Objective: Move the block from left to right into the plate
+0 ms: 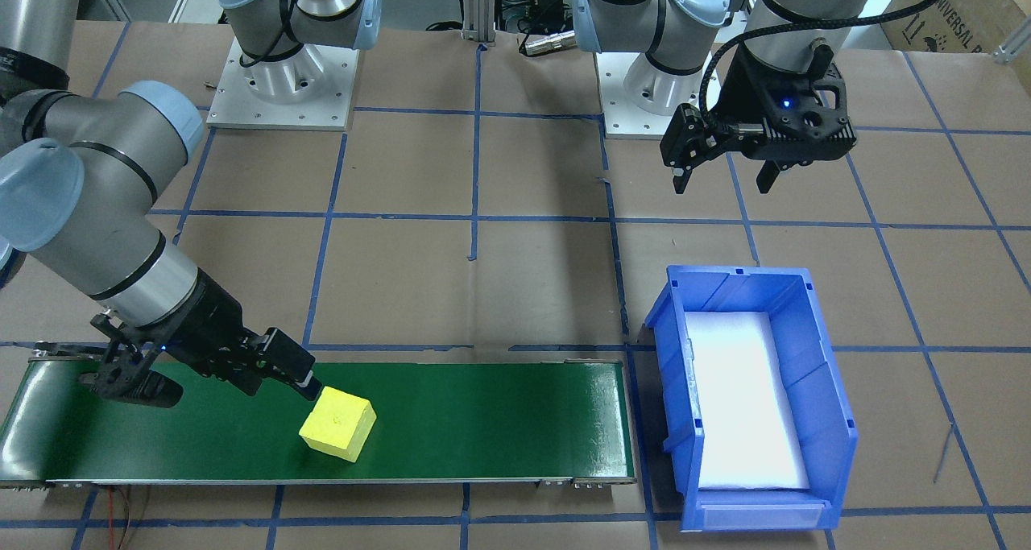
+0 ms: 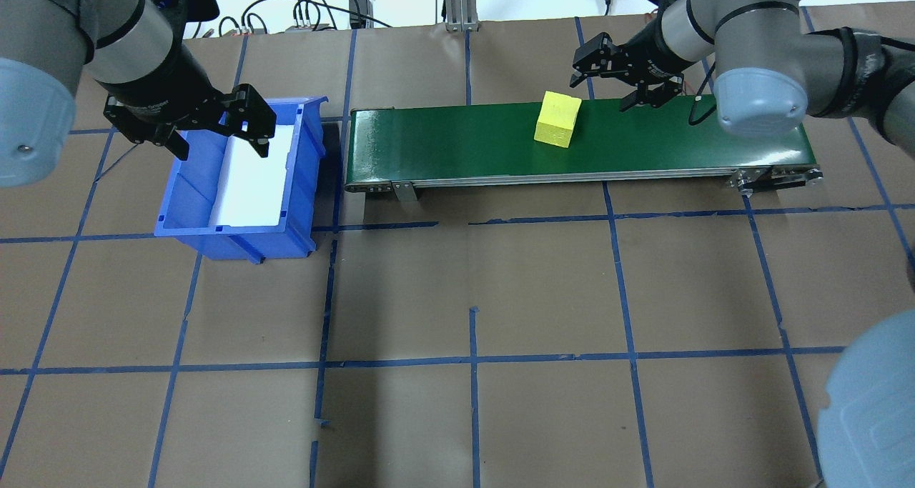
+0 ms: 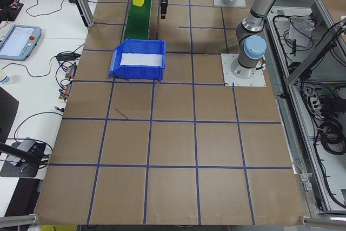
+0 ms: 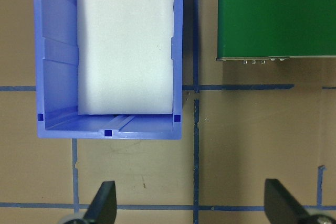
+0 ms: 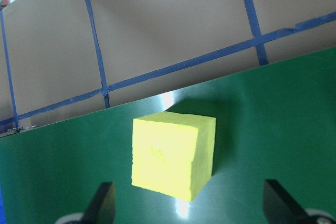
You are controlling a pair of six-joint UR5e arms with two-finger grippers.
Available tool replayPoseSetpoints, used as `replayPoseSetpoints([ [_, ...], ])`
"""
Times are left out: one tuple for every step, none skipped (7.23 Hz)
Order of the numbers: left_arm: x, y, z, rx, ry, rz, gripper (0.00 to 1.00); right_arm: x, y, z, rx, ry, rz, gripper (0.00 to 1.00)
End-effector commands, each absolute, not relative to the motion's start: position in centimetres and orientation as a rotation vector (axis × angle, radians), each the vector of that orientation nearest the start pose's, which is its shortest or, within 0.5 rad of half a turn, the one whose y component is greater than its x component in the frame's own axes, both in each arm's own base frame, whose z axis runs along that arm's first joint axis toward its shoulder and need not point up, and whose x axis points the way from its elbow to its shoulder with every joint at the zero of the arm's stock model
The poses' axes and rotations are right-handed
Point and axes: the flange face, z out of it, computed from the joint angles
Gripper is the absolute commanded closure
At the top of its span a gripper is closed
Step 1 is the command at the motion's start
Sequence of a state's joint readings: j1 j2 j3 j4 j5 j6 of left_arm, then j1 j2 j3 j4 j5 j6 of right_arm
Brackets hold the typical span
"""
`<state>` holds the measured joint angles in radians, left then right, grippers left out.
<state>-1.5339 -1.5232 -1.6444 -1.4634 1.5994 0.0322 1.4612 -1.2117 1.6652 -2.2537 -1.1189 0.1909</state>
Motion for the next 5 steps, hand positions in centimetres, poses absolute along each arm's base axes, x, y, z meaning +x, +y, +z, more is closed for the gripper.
replayPoseSetpoints([
  [-11.3, -48.4, 48.6, -0.009, 3.107, -0.125, 0.00, 11.3, -63.4, 31.2, 0.307, 2.640, -0.270, 0.00],
  [-11.3, -48.4, 48.6, -0.009, 3.107, -0.125, 0.00, 11.3, -63.6, 30.6, 0.310, 2.642, -0.260, 0.00],
  [-11.3, -48.4, 48.6, -0.009, 3.107, -0.125, 0.00, 11.1, -63.9, 29.0, 0.318, 2.667, -0.236, 0.00],
  [-11.3, -48.4, 48.6, -0.009, 3.107, -0.125, 0.00, 10.6, -64.3, 28.0, 0.327, 2.709, -0.242, 0.00],
  [-11.3, -48.4, 48.6, -0.009, 3.107, -0.125, 0.00, 10.3, -64.3, 27.7, 0.335, 2.736, -0.242, 0.00],
])
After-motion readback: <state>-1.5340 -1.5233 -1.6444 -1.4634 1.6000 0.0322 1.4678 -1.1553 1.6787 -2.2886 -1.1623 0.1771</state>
